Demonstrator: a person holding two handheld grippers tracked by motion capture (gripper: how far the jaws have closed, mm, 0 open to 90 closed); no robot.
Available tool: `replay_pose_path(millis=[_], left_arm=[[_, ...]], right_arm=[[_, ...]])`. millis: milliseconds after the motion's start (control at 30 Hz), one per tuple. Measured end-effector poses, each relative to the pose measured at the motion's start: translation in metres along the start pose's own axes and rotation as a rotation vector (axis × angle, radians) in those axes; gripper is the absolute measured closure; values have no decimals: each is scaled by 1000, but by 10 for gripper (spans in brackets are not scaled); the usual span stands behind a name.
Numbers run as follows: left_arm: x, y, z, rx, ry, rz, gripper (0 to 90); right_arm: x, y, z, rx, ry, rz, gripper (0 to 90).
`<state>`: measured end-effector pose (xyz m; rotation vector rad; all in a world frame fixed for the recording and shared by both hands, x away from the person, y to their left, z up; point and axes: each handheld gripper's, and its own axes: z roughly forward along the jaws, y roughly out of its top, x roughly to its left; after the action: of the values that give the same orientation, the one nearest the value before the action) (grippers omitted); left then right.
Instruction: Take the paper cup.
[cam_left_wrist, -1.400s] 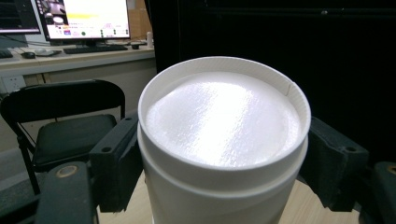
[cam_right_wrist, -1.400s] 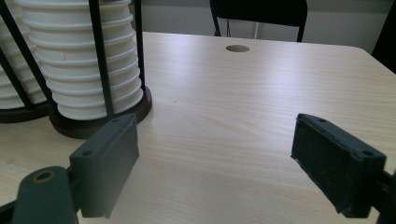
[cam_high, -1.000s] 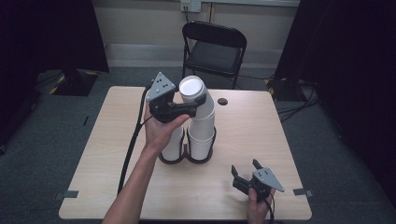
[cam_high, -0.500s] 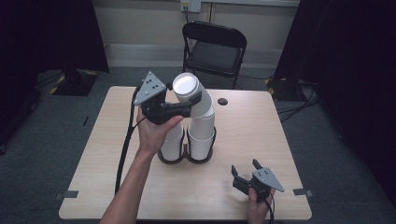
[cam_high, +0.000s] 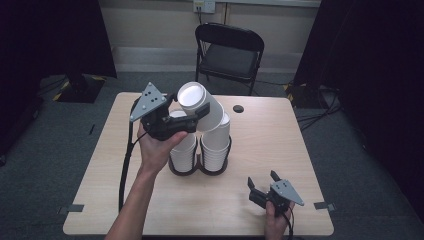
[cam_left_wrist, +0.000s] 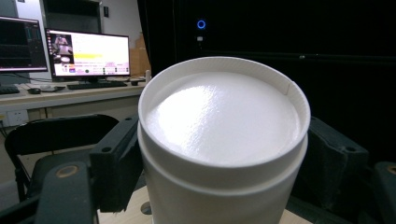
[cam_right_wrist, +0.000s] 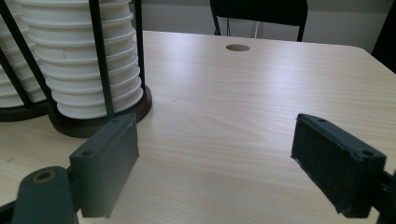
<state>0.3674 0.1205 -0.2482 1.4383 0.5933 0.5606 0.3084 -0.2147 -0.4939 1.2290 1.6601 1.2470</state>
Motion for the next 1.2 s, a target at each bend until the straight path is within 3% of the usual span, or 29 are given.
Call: replay_pose_path(millis=[233, 833, 1033, 1100, 1200], left_arm=[[-5, -2, -8, -5, -16, -10, 226], [-18, -30, -24, 20, -48, -58, 226], [-19, -43, -27, 32, -44, -100, 225], [-21, -52, -29, 58, -44, -96, 225], [-21, -62, -30, 65, -45, -126, 225]], right_arm=[[0, 0, 0, 2, 1, -1, 143], [0, 0, 1, 5, 5, 4, 143], [1, 1, 2, 30, 31, -6, 158], [4, 1, 3, 32, 62, -22, 170], [8, 2, 2, 11, 121, -5, 170]])
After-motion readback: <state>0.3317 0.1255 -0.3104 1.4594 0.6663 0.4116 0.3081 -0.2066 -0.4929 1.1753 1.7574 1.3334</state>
